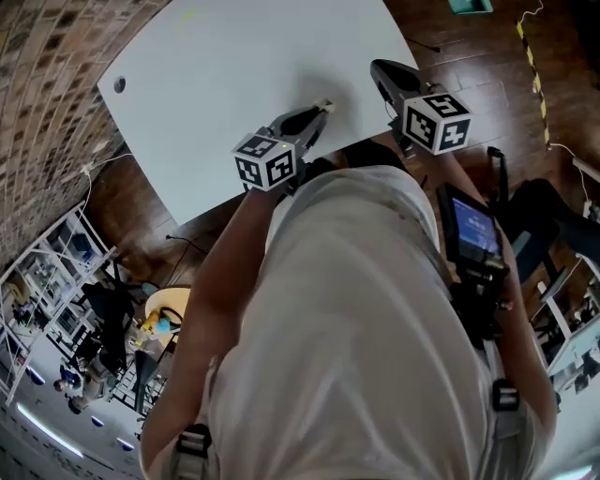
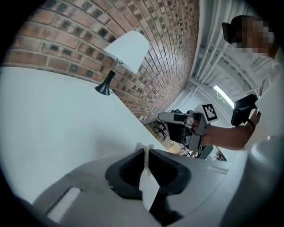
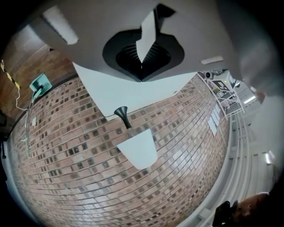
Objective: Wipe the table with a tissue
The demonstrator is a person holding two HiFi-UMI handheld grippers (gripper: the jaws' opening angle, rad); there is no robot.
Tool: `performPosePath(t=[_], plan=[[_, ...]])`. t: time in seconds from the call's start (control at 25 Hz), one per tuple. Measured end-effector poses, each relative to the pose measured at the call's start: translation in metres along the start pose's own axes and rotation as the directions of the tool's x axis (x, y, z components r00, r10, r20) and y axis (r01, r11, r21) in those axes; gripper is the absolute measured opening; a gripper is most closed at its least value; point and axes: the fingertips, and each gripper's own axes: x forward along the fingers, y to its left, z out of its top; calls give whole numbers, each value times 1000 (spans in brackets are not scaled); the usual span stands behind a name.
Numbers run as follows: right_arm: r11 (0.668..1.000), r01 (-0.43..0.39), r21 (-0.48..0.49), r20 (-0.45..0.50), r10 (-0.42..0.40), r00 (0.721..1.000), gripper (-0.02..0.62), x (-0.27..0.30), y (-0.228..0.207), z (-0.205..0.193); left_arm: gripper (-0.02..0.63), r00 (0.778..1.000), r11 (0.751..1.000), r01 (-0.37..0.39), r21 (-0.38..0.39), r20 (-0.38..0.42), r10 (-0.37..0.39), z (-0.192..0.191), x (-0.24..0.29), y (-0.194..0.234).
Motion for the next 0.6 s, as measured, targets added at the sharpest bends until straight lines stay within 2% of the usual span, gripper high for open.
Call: performPosePath(t=[0.12,0.24,0.32,0.44,0.6], plan=[[998,-34,-46,-29,32,999,8,1,33,-12,38,994,997,-74,-26,79,75,-15,-43,10],[989,-98,-109,-50,92,994,8,6,76,-21,38,972,985,-164,-52,160,170,-25,-92,24],[968,-182,-173,-67,173,983,8,7,115,-28,38,949,972,-227,-57,211,234,-30,-127,31],[915,-301,-269,-107,282,953,8,1,170,-42,38,905,950,-305,-69,288,312,-39,-170,32],[861,-388,-329,-143,360,922,8,-7,222,-59,38,845,920,-384,-76,374,383,-48,-221,29]])
